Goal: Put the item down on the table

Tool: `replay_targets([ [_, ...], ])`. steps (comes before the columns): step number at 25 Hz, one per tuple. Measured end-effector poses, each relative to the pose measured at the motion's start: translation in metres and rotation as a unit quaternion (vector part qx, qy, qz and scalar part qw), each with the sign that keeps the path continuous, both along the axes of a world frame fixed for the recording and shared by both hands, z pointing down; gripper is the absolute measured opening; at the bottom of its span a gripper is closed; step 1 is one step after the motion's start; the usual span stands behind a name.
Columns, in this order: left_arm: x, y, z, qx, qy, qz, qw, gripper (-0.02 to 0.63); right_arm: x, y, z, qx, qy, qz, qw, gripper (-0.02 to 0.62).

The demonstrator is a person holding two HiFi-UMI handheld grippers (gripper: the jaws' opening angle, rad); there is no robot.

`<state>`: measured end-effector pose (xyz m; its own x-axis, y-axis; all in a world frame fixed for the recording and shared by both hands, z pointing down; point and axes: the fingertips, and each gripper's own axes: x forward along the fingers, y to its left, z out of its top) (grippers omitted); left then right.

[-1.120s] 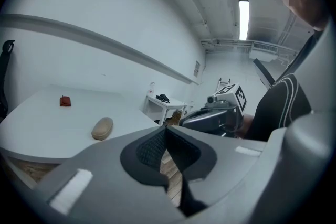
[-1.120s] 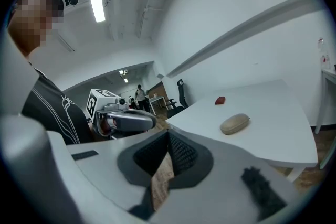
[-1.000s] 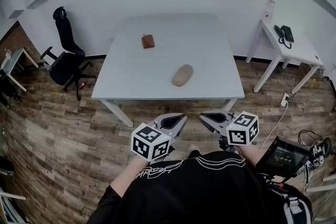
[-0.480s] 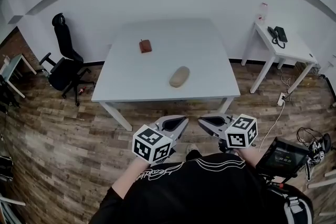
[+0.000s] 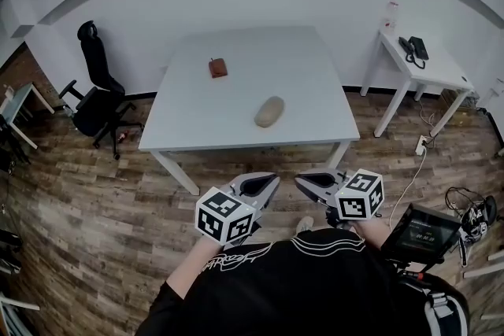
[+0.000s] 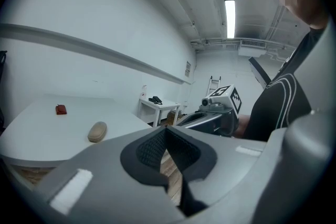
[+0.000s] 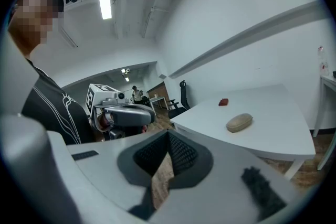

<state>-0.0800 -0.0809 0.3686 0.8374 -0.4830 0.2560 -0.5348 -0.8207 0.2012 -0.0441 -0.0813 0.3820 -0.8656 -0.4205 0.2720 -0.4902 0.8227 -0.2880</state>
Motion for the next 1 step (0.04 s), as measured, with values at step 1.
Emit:
replay_targets([
  [1,-0.0005,0.0011,0.0001,0.002,-0.001,0.001,1.0000,0.006,-0.0011,0.0015,0.0015,-0.001,0.001,-0.001,1.000,0.008],
])
